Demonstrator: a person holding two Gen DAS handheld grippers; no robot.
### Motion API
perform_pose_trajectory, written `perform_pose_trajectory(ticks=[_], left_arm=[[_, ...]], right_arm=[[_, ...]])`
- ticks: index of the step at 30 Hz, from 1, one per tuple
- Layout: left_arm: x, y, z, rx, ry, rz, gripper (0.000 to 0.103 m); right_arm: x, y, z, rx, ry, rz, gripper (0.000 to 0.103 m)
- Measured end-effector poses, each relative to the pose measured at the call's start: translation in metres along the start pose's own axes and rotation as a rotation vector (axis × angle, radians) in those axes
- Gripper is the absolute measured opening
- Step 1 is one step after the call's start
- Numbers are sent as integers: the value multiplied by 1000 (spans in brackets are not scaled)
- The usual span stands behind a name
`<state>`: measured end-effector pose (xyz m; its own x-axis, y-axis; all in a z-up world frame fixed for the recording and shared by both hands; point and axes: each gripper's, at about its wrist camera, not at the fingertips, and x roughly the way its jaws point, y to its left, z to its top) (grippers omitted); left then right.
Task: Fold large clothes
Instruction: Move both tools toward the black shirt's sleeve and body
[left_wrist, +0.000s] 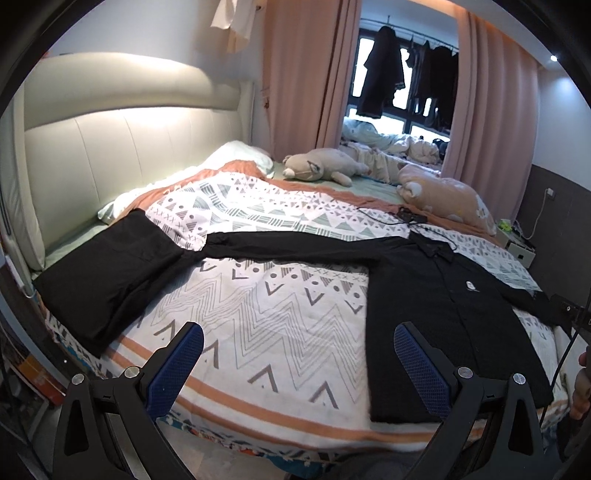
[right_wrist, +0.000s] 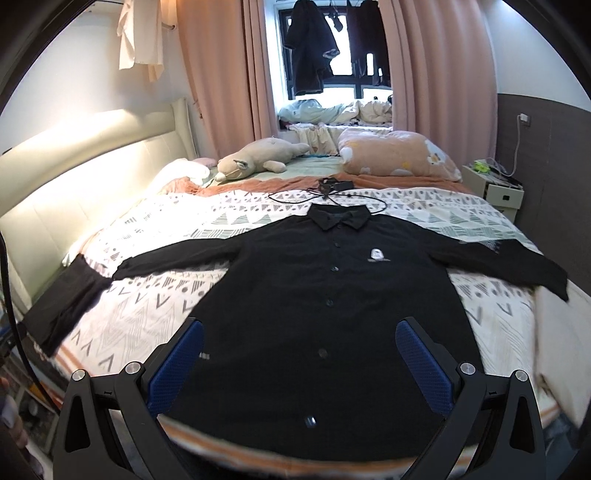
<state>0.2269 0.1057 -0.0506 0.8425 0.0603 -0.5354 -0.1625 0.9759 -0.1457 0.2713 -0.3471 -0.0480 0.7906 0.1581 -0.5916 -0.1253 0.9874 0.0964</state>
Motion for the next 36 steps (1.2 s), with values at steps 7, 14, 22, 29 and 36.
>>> perform_pose_trajectory(ticks=[7, 14, 22, 29, 36], left_arm=[[73, 34, 23, -107, 94, 37, 93], [130, 63, 51, -179, 127, 72, 91], [189, 92, 74, -264, 184, 93, 83], [242, 114, 93, -324, 232, 119, 77], [307, 129, 111, -367, 294, 153, 76]], right_arm=[[76, 22, 31, 22, 34, 43, 103], [149, 48, 55, 5, 78, 56, 103], [217, 63, 69, 20, 152, 72, 99], [277, 70, 83, 63, 201, 96, 86], [337, 76, 93, 108, 276, 122, 65]])
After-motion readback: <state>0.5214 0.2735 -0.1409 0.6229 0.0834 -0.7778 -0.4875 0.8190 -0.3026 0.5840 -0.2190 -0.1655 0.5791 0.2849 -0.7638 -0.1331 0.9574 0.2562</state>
